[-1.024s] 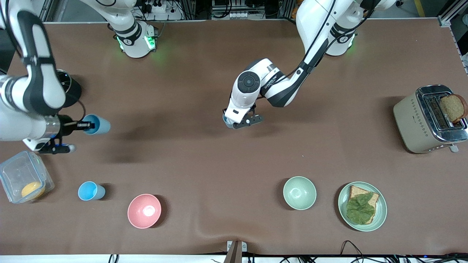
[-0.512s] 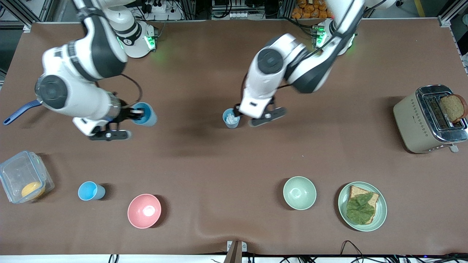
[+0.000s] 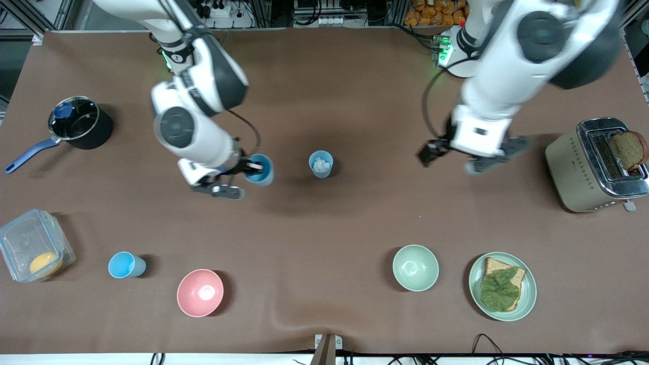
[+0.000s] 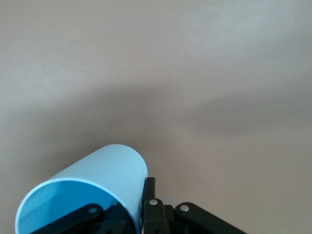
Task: Stack blue cups with both arms
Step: 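Lower the right cup into the standing cup while the left gripper withdraws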
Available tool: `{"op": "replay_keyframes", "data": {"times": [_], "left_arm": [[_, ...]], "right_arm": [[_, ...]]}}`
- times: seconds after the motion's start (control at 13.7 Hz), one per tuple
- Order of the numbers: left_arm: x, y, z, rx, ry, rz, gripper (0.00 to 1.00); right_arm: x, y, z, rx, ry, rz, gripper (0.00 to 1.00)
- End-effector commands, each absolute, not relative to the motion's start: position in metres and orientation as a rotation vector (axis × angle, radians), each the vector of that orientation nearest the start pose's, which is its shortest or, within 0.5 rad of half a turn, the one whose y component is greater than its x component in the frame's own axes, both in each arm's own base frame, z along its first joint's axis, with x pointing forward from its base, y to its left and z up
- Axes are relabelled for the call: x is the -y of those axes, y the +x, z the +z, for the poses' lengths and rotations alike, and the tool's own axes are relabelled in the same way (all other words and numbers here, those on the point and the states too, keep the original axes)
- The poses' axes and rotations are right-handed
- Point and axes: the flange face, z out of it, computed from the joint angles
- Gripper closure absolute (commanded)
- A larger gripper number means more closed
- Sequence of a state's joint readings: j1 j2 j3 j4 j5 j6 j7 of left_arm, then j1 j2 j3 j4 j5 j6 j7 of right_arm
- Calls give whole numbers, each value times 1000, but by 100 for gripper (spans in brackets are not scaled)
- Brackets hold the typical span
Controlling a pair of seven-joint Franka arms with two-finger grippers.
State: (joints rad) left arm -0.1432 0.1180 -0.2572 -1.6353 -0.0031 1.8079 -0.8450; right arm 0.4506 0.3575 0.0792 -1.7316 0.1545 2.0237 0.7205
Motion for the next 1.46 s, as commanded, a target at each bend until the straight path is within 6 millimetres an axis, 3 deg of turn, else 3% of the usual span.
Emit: {"op": "replay_keyframes", "data": {"times": [0.0,0.15,0.22,0.44,0.8,1.1,1.17,1.24,1.39], "left_arm": [[184,559,578,619,-3125,-130,0],[146,565,594,587,-3124,-160,0],[138,564,599,522,-3132,-167,0],[112,560,608,447,-3102,-139,0],[89,557,620,332,-3105,-153,0],[78,556,618,260,-3105,-126,0],[77,557,618,268,-3105,-126,0],[76,558,615,270,-3105,-119,0],[73,559,614,265,-3105,-116,0]], "right_arm": [[-369,546,360,-574,-2963,197,100],[-403,529,343,-690,-2932,184,100],[-418,521,333,-740,-2923,187,100],[-426,514,325,-796,-2919,205,100],[-469,476,300,-869,-2934,255,100],[-475,469,289,-891,-2944,269,100],[-472,473,288,-905,-2938,271,86],[-466,477,288,-937,-2934,279,6],[-465,480,297,-915,-2938,252,0]]}}
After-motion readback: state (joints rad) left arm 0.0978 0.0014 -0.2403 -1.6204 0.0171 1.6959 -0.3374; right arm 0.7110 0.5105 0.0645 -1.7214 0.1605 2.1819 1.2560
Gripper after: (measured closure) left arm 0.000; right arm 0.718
